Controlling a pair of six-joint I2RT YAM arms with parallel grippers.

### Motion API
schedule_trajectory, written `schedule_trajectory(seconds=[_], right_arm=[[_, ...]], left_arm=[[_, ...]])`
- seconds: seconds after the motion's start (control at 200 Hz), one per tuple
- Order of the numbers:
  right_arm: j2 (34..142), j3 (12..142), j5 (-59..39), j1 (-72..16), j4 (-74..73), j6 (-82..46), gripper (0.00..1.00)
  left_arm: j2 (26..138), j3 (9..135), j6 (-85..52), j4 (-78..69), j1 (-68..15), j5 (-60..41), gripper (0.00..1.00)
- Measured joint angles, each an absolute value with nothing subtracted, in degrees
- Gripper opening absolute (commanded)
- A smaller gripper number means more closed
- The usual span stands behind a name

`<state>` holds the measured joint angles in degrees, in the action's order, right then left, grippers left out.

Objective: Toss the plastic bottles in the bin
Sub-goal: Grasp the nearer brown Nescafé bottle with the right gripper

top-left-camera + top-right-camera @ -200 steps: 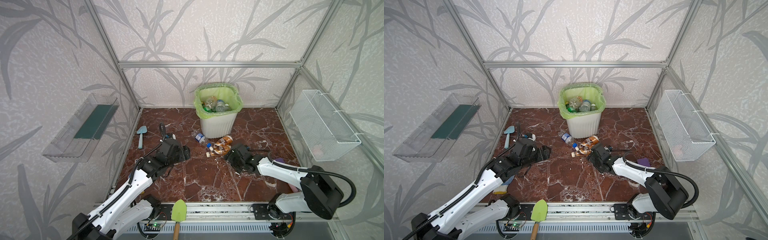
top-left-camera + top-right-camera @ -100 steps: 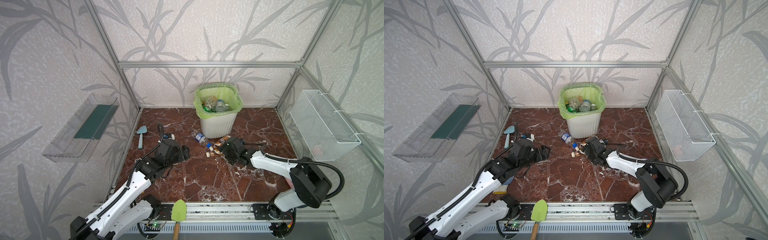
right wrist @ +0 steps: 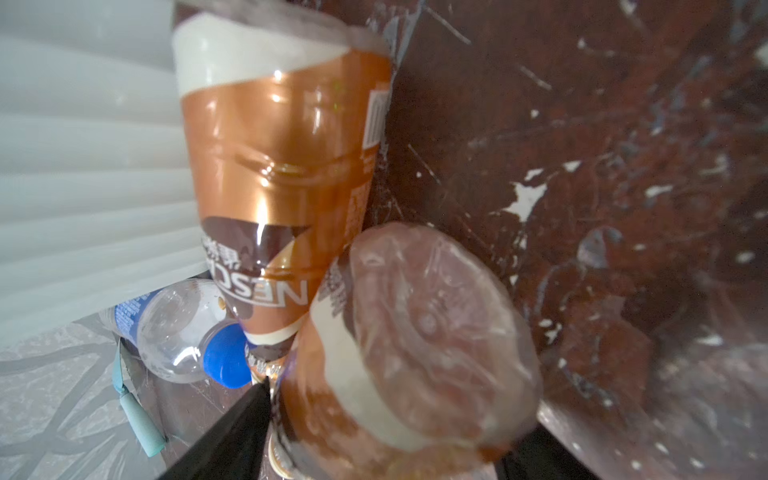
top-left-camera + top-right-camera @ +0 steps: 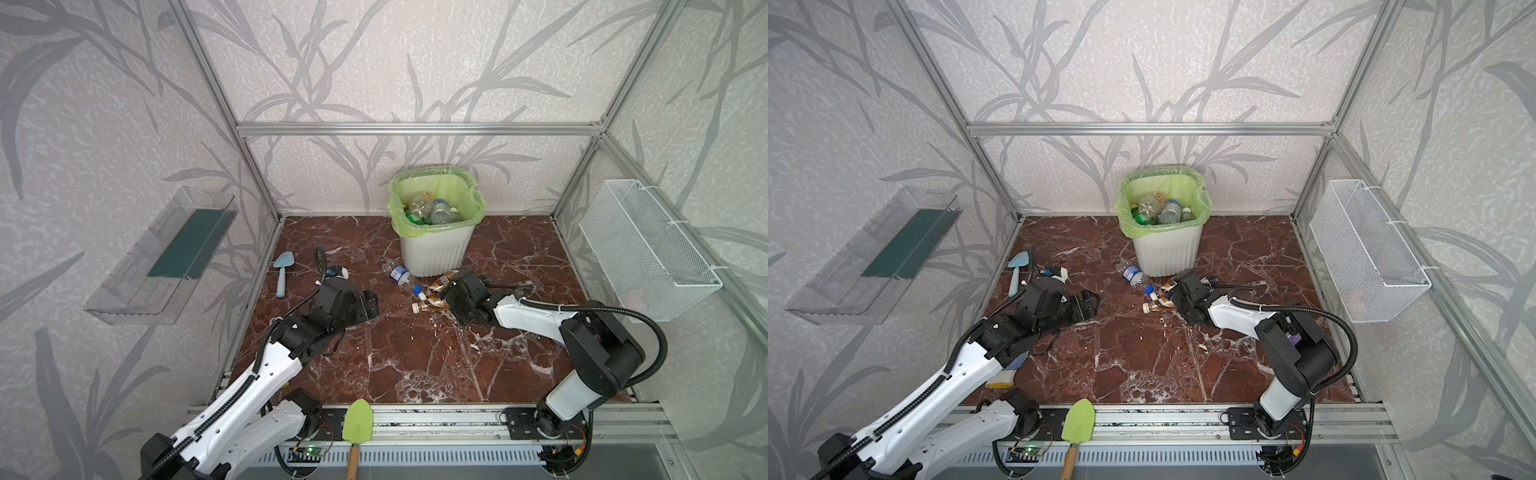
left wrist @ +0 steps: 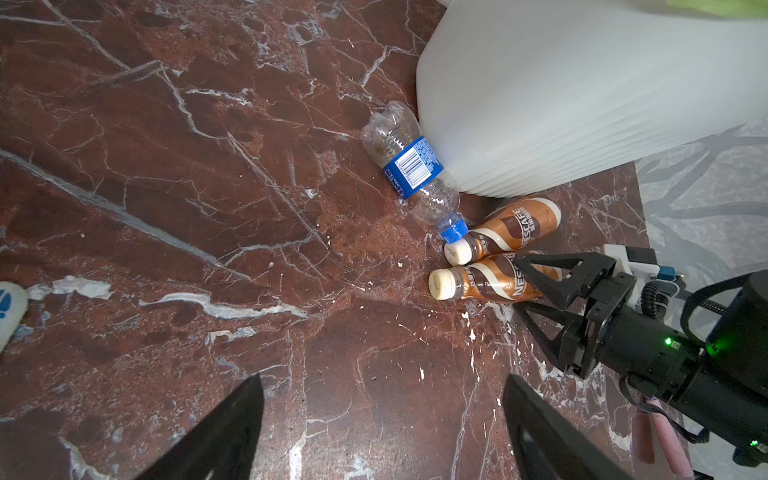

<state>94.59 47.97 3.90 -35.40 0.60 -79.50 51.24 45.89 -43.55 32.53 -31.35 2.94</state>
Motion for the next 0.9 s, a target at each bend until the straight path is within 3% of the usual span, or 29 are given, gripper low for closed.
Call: schedule_trajectory(seconds=[0.645,0.9], right_arm=[[95.13,46.13,2.52,-33.82,-2.22,-79.66,0.76],[91.85,43.03,2.52,-32.86,-0.62,-78.76,0.68]], left_arm=[[51.64,45.89,-43.51,32.53,-30.83,2.94,0.89],[51.92,45.89,-43.53,32.53,-30.79,2.92,0.89]])
